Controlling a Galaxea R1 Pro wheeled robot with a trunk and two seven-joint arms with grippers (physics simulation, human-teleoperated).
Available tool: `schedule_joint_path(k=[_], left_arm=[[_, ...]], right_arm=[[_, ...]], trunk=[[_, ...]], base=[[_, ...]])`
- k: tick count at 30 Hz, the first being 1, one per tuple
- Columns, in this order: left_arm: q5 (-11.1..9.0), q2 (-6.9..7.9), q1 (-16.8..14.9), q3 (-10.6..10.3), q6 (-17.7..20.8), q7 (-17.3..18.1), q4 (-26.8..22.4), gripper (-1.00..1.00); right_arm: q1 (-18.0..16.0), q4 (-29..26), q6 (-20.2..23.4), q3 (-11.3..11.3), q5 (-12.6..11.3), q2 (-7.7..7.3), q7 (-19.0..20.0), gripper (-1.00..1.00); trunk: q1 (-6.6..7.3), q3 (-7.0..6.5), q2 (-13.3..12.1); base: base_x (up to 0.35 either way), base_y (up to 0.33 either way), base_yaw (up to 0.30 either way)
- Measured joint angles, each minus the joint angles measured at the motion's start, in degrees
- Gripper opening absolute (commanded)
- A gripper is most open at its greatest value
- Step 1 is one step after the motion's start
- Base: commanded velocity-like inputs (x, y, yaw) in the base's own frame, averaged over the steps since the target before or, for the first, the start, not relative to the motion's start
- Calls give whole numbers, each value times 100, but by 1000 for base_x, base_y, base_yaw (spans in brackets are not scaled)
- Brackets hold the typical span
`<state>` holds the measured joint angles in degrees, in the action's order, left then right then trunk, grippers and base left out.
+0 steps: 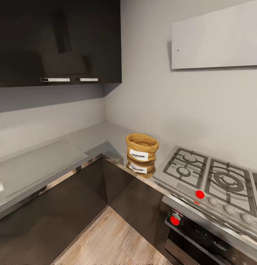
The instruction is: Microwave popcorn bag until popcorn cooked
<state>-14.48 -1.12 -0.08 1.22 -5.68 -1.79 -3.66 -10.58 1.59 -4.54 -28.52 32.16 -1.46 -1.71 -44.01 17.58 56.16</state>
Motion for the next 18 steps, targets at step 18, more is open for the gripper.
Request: schedule_joint_path(k=[18], left_arm=[[0, 0, 0, 0, -7, 0, 0, 100]], right_arm=[[1, 0, -13, -9, 0, 0, -5, 100]], trunk=[[0, 166, 0]], base=[[0, 0, 0]])
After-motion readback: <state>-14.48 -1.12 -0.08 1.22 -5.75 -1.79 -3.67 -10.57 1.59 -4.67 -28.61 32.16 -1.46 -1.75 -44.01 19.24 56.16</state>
